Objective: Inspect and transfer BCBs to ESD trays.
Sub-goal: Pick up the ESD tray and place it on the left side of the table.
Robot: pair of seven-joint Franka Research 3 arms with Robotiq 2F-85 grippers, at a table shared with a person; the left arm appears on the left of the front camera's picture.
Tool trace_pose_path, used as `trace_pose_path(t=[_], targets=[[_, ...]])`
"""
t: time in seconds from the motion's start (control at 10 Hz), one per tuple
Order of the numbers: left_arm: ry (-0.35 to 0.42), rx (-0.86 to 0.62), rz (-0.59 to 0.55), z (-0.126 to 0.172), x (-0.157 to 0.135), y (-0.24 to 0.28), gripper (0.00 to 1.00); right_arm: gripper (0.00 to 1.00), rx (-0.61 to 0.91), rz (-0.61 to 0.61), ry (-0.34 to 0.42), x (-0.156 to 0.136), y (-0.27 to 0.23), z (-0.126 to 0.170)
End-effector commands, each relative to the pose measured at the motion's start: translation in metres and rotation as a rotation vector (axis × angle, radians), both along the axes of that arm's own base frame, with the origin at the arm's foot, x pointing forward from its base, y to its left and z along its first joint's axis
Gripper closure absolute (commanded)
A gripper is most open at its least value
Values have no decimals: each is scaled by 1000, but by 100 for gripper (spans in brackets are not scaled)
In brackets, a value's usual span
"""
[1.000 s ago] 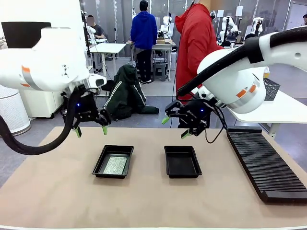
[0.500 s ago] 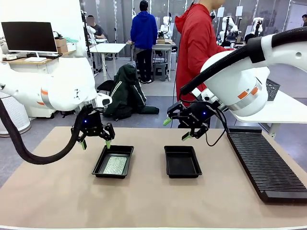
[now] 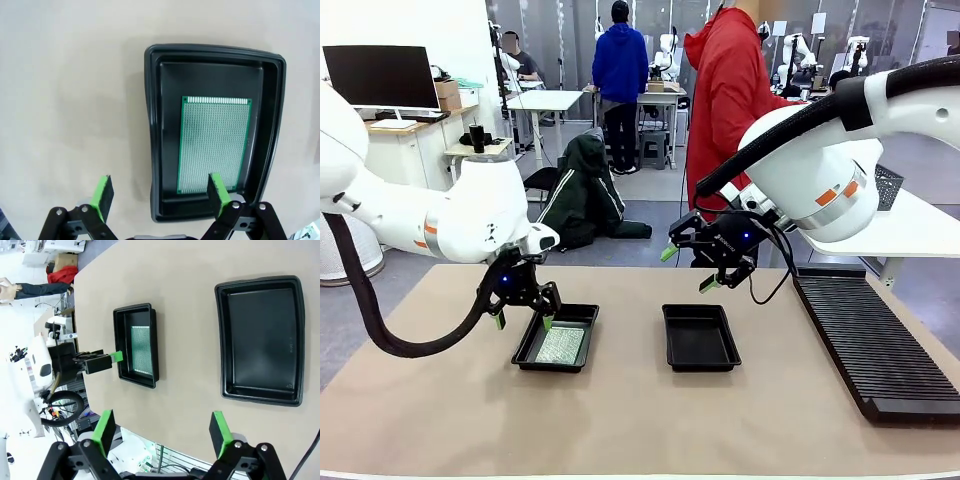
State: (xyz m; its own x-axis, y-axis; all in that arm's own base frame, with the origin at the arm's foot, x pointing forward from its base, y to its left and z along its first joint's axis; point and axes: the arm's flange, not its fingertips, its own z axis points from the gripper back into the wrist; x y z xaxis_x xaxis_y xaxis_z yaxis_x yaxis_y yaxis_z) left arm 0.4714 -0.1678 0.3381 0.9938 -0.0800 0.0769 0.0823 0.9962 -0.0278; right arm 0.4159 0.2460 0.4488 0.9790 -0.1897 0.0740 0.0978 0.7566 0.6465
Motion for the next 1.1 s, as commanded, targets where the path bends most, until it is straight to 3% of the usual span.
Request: trace_pose_path(t=[0.0, 0.6, 1.0], targets=[[-35, -4, -11, -16, 4, 3, 0, 0, -14, -3, 4, 0, 0, 1], [-30, 13, -13, -25, 17, -2, 0, 0, -14, -3, 4, 0, 0, 1], [-12, -13, -14, -27, 11, 4, 0, 0, -14, -3, 4, 0, 0, 1]])
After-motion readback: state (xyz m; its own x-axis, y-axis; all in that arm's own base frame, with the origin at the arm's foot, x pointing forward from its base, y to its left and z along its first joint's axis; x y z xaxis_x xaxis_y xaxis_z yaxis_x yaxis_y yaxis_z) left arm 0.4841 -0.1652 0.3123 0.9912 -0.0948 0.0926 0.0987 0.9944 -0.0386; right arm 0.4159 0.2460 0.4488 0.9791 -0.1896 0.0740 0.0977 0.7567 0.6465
